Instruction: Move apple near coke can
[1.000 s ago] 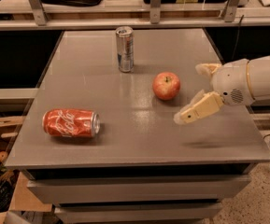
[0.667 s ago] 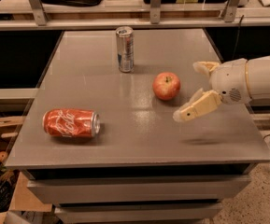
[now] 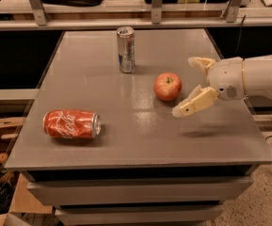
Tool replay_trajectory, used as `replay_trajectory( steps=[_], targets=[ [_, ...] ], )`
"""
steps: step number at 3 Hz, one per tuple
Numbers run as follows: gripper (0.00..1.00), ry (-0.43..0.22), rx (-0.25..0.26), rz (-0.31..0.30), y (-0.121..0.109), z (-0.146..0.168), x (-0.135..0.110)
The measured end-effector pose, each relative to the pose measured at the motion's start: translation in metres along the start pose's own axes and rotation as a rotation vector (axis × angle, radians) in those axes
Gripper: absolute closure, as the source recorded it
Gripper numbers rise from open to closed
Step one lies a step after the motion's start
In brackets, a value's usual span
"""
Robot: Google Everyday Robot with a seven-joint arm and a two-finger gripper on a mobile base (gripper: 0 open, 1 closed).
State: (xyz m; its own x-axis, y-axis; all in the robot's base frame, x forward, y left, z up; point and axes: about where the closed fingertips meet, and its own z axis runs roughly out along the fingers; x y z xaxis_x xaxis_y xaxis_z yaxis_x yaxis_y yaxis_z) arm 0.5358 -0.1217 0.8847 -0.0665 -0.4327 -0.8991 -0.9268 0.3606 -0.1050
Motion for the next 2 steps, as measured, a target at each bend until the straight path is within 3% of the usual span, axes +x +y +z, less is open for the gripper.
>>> replay_trajectory(
  steps=[2],
  targets=[
    [0.0, -0.007, -0.053, -0.051, -0.001, 0.032, 0.005]
  ],
)
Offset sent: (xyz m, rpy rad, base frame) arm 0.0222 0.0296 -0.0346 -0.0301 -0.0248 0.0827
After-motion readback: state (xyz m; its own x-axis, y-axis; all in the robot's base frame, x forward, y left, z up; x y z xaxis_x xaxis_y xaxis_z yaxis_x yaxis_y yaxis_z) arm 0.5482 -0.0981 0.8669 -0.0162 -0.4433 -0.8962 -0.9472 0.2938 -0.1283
